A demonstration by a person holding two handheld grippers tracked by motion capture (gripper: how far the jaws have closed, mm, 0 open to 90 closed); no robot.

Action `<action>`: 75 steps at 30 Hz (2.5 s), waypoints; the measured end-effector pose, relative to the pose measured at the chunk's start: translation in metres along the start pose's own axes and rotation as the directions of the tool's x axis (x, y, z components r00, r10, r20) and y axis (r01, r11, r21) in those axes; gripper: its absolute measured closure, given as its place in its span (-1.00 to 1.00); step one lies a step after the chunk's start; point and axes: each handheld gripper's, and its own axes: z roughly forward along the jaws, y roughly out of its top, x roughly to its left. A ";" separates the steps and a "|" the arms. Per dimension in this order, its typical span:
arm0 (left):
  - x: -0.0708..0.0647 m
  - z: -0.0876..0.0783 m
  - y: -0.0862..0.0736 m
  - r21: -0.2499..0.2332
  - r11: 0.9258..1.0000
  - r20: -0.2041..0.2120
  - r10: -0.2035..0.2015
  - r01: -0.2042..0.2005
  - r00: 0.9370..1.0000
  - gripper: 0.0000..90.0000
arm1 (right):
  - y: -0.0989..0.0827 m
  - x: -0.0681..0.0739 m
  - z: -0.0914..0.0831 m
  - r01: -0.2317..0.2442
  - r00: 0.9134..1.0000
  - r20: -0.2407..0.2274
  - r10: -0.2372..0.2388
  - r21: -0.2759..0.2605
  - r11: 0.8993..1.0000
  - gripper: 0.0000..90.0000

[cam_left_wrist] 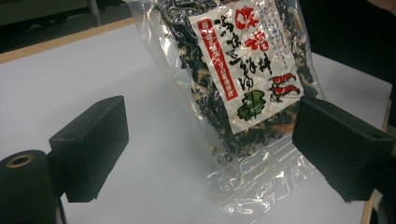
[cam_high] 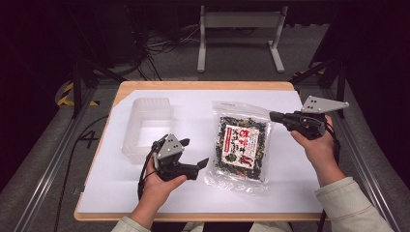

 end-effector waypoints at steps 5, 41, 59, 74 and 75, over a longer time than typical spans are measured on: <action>0.004 0.006 0.007 -0.017 1.000 0.004 -0.014 0.014 1.000 -0.77 | 0.007 0.013 -0.008 0.052 0.999 0.002 -0.052 -0.039 0.998 0.99; -0.004 0.046 0.001 -0.151 0.989 0.100 0.027 -0.011 0.995 -0.53 | 0.032 0.077 -0.033 0.233 0.962 -0.095 -0.257 -0.213 0.949 0.99; -0.001 0.043 0.000 -0.158 0.987 0.164 0.022 0.004 0.986 -0.27 | 0.027 0.073 -0.033 0.209 0.966 -0.103 -0.236 -0.219 0.953 0.99; -0.007 0.041 -0.002 -0.171 0.985 0.200 0.069 -0.034 0.977 0.20 | 0.021 0.066 -0.034 0.190 0.975 -0.082 -0.209 -0.193 0.963 0.99; -0.008 0.040 -0.002 -0.169 0.985 0.201 0.073 -0.038 0.977 0.24 | 0.020 0.066 -0.034 0.189 0.975 -0.080 -0.208 -0.192 0.963 0.99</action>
